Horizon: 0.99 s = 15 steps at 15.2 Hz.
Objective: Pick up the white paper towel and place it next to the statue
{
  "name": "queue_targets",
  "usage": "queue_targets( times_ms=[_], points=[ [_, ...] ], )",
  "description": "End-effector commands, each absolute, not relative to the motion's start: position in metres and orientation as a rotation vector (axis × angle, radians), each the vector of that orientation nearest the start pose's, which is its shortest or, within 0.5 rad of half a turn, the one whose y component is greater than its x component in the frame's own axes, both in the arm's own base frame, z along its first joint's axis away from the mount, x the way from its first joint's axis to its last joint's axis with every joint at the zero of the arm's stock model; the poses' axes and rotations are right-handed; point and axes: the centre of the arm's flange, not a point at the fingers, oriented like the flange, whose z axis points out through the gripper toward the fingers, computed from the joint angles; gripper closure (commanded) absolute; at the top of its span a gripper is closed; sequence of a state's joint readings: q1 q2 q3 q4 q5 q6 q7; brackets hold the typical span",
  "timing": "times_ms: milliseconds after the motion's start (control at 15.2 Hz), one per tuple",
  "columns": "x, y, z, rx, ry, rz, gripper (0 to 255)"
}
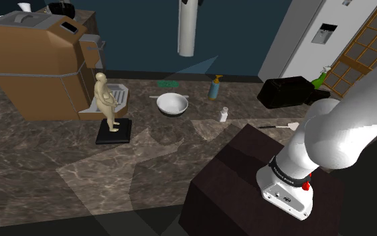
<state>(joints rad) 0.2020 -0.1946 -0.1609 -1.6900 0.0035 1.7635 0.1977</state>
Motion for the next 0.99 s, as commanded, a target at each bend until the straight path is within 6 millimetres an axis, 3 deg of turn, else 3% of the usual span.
queue_targets(
  times_ms=[0, 924],
  points=[
    [0.52, 0.037, 0.692, -3.04, 0.243, -0.398, 255],
    [0.582, 0.212, 0.692, -3.04, 0.243, -0.398, 255]
  ],
)
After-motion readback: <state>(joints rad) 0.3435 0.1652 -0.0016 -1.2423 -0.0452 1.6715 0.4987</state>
